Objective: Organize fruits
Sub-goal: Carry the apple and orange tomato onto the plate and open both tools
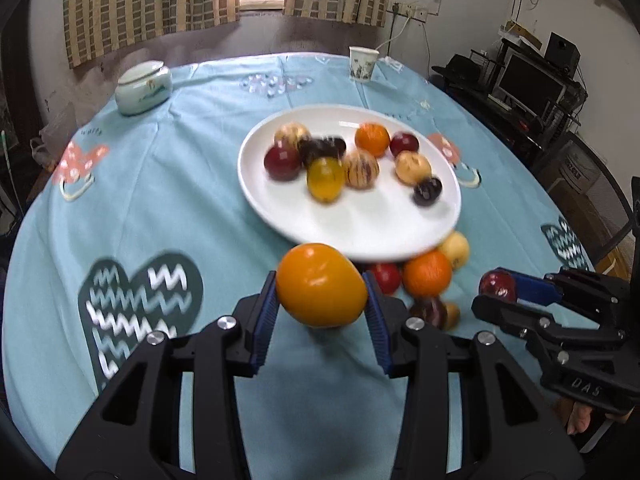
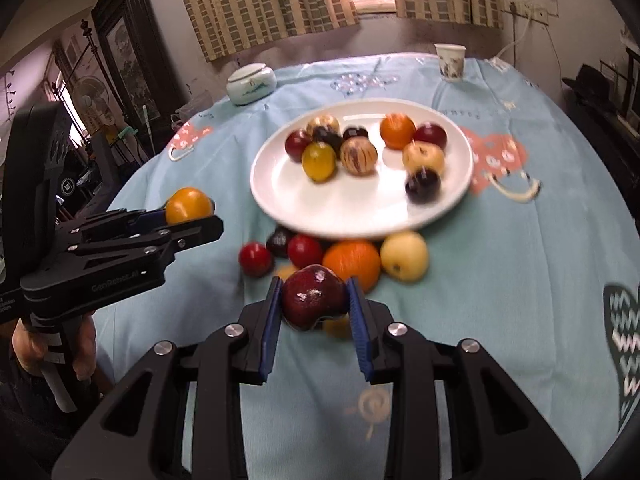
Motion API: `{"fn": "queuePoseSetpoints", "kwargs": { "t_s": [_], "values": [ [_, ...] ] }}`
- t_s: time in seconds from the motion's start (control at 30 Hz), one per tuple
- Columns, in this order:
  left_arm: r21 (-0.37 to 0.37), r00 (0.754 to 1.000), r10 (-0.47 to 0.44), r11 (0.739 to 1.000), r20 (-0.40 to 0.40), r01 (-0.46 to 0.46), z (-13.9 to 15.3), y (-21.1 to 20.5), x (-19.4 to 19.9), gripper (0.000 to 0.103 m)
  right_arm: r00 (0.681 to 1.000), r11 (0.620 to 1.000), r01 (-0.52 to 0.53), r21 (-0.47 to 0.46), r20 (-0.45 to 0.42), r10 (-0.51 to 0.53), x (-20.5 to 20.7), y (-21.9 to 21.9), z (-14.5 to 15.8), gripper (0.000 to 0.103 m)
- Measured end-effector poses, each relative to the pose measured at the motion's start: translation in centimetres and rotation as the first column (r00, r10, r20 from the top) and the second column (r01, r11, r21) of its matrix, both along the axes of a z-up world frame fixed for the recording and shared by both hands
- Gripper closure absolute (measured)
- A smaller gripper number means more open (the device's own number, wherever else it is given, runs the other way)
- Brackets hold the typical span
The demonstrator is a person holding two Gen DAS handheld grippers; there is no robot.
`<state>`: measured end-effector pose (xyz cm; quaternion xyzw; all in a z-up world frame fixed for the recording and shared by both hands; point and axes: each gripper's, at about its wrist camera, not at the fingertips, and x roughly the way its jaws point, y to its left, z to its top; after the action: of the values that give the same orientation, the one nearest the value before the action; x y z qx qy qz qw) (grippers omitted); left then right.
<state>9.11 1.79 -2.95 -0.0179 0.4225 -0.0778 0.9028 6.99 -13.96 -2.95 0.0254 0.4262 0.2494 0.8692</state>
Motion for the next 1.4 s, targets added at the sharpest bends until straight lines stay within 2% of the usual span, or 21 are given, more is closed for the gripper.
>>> {"fn": "queuePoseSetpoints", "kwargs": {
  "t_s": [0.1,0.27,0.37,0.43,0.57,0.77,1.3,1.33,1.37,1.4],
  "values": [
    [0.017,1.000,0.007,1.000,0.013,-0.008,0.9,-0.1,3.4,0.061,1.000,1.000,0.008,-0.012,0.005,-0.008,3.3,0.9,0.5,0.070],
    [0.032,1.000,0.025,0.999,-0.008,-0.025,1.1,-0.2,9.3,0.061,1.000,0.995,0.025,-0.095,0.012,-0.024,9.8,2.3,1.0,0.071],
    [0.014,0.999,0.039,0.999,-0.028,-0.038,0.2,0.1,10.9,0.061,0.998,0.990,0.070,-0.125,0.017,-0.068,13.4,2.4,0.6,0.071],
    [0.010,0.999,0.036,0.999,-0.034,-0.035,-0.7,0.2,11.2,0.061,0.994,0.988,0.107,-0.114,0.019,-0.106,14.6,1.8,-0.1,0.071],
    [-0.009,0.998,0.032,0.999,-0.063,-0.032,-1.8,0.6,11.9,0.061,0.993,0.989,0.121,-0.079,0.005,-0.121,15.2,0.9,-1.4,0.071],
    [-0.019,0.999,0.017,1.000,-0.039,-0.018,-1.5,0.3,11.5,0.061,0.993,0.992,0.114,-0.056,0.011,-0.114,14.7,0.8,-1.3,0.071],
    [-0.009,0.997,0.051,0.999,-0.051,-0.051,-2.2,0.2,12.2,0.060,0.989,0.987,0.146,-0.066,0.025,-0.145,16.1,1.3,-1.5,0.070],
    [-0.006,0.997,0.057,0.998,-0.046,-0.057,-2.1,0.2,12.2,0.059,0.990,0.987,0.143,-0.068,0.025,-0.141,16.2,1.4,-1.5,0.070],
    [-0.005,0.997,0.063,0.998,-0.036,-0.063,-2.0,0.2,12.1,0.051,0.990,0.988,0.138,-0.068,0.022,-0.136,16.2,1.4,-1.5,0.069],
    [-0.003,0.997,0.070,0.998,-0.021,-0.070,-1.8,0.3,12.0,0.046,0.991,0.988,0.136,-0.069,0.013,-0.136,16.3,1.5,-1.6,0.063]
  ]
}}
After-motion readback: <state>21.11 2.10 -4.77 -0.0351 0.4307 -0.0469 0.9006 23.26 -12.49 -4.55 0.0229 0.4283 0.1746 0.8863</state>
